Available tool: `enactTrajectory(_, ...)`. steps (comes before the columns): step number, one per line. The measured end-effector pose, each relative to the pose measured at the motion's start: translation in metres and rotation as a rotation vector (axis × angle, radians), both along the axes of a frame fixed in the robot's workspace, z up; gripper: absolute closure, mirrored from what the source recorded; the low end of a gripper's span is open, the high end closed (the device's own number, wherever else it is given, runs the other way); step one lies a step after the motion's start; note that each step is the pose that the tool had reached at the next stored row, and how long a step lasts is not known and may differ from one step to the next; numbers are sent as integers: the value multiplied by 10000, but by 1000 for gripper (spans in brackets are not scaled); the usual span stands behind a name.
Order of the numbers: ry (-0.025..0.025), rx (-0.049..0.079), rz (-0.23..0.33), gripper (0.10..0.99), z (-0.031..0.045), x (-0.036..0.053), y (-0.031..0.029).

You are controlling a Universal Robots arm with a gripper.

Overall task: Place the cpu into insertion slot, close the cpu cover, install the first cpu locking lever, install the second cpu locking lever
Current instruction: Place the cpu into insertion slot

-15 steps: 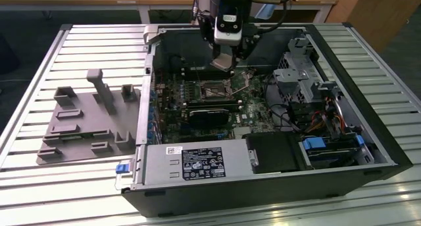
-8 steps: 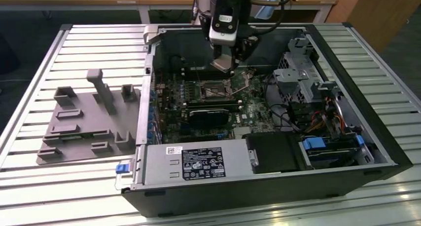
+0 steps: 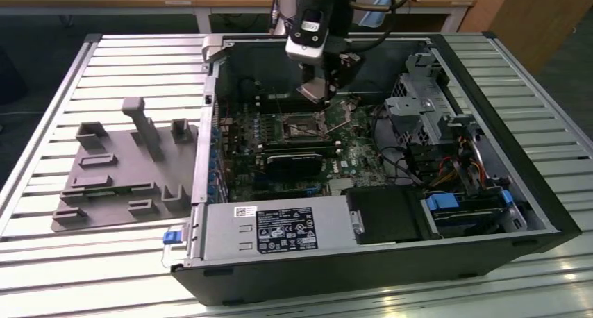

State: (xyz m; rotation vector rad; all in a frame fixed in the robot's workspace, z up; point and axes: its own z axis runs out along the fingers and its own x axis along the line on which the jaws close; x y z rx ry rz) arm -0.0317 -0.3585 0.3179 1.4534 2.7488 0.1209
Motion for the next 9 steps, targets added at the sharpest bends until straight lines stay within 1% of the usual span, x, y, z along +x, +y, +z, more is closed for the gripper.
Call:
enactTrajectory(3,0,-1,-396,549,-6,0,0)
enactTrajectory(9,0,-1,-1465,549,-23,0,0)
